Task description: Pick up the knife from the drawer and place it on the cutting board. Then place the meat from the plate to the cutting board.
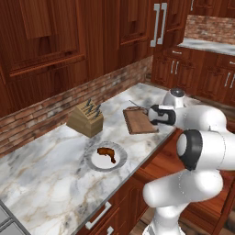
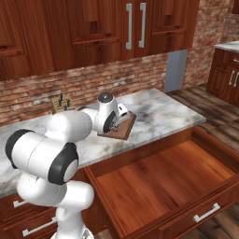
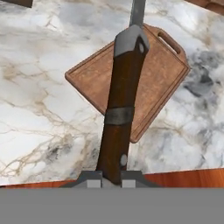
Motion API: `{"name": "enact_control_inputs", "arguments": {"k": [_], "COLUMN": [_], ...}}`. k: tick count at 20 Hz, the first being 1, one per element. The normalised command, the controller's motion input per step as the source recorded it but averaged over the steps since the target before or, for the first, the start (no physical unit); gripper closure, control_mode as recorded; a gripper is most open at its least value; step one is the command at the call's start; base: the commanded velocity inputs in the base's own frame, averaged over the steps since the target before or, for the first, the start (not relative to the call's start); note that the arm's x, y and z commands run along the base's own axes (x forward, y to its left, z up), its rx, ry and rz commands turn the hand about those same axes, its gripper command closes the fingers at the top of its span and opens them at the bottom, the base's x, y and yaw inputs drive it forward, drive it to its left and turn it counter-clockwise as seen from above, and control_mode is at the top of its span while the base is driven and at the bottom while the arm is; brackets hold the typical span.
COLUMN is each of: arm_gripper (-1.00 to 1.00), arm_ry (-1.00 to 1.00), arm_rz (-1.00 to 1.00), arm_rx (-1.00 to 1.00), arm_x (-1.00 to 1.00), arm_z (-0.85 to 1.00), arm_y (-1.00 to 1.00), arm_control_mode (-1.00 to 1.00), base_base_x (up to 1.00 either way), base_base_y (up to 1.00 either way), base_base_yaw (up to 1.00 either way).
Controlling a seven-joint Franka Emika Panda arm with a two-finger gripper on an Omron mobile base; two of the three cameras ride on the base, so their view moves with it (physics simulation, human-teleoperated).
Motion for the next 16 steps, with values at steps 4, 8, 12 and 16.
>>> {"name": "enact_control_inputs", "arguments": {"k": [4, 8, 12, 16], "arm_gripper": [1.0, 1.0, 1.0, 1.0], "arm_ry": [0.06, 0.1, 0.08, 0.04], "arm_rz": [0.0, 0.0, 0.0, 0.0], "arm_rx": [0.0, 0.0, 0.0, 0.0], "arm_x": [0.5, 0.47, 0.39, 0.36], "arm_z": [-0.18, -0.24, -0.25, -0.22], "arm_y": [0.04, 0.0, 0.0, 0.0], "arm_control_mode": [-1.0, -1.0, -1.0, -1.0], "base_base_x": [0.0, 0.0, 0.0, 0.0], "base_base_y": [0.0, 0.0, 0.0, 0.0], "base_base_yaw": [0.0, 0.0, 0.0, 0.0]}}
